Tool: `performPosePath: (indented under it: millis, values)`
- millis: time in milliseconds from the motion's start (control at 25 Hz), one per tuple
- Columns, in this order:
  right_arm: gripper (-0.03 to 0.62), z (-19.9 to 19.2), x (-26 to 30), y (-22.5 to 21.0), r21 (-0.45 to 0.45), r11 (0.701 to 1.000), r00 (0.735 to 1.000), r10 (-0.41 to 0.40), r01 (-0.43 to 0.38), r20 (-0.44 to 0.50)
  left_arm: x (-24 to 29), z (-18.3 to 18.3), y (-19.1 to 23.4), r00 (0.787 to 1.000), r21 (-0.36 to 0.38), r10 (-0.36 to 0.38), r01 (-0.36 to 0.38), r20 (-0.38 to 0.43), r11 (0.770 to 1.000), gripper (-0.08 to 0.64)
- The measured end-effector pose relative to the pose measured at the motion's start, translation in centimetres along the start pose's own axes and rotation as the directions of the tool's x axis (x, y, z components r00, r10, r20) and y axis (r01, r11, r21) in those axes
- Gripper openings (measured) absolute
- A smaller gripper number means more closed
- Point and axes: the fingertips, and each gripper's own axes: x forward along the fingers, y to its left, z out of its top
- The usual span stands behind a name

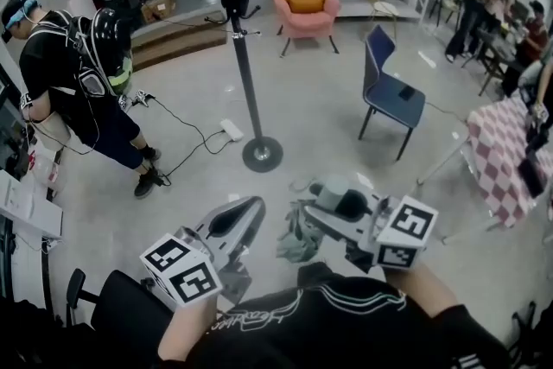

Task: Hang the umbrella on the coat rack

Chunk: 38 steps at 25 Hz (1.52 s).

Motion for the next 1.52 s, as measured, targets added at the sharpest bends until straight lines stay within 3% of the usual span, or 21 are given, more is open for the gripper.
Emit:
performPosePath:
  millis: [400,840,1080,1320,1520]
  values:
    - [0.151,2.6,1.6,-12.1,0.007,1.0,1.0,0.019,-0.019,-0.002,9.8,1.9,6.9,0.998,-0.062,0.058,-0.06,-0.031,0.996,-0.002]
    - [0.15,5.4,2.2,-24.7,-0.008,0.999,0.999,0.044,-0.044,-0.005,20.8,4.8,12.1,0.993,-0.059,0.108,-0.11,-0.035,0.992,-0.002]
    - [0.15,5.5,2.9,-27.9,-0.018,0.999,0.999,0.047,-0.047,-0.002,22.4,5.8,12.8,0.993,-0.016,0.118,-0.118,0.0,0.993,-0.002]
    - [0.151,6.7,5.0,-29.5,-0.01,0.997,0.997,0.081,-0.081,0.001,22.3,7.1,15.6,0.989,-0.036,0.15,-0.149,0.017,0.988,-0.002]
    - [0.15,6.9,8.9,-32.1,0.007,0.997,0.997,0.082,-0.082,-0.014,22.5,8.2,20.6,0.987,-0.09,0.161,-0.159,0.014,0.983,-0.002]
